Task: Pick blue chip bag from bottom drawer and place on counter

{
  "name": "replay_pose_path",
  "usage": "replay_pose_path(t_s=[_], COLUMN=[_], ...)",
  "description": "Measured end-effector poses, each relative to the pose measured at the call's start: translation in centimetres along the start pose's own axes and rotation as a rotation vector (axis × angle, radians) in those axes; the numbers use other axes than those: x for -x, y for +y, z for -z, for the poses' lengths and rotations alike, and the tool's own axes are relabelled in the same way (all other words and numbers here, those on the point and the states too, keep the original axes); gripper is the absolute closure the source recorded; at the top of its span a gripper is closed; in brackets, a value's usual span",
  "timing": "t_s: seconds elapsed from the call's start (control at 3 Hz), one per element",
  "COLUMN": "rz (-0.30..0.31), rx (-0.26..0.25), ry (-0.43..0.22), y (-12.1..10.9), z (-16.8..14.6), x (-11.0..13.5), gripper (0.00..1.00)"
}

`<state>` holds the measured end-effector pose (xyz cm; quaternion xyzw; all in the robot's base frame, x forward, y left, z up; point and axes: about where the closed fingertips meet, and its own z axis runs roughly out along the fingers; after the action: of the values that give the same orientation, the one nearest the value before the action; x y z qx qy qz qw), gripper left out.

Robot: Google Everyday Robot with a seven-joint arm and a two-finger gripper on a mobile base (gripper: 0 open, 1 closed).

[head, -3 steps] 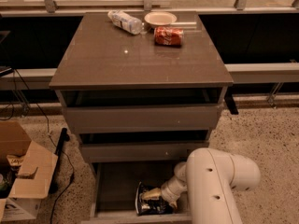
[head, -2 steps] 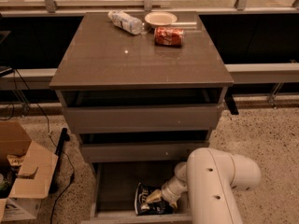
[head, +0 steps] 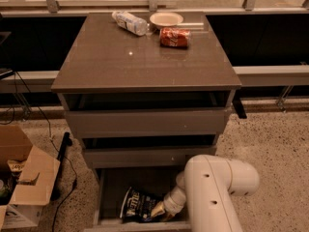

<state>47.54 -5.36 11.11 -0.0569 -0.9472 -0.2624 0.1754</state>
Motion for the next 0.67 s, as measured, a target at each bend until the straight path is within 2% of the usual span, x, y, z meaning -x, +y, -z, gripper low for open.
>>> replay_pose_path(t_s=[0.33,0.67], rz=[-0.003,0.007], rx=[-0.005,-0.017], ry=[0.008,-0.011], y=[-0.14,0.38], z=[-0.38,-0.04], x=[-0.15,-0.45], gripper=[0.94,1.0])
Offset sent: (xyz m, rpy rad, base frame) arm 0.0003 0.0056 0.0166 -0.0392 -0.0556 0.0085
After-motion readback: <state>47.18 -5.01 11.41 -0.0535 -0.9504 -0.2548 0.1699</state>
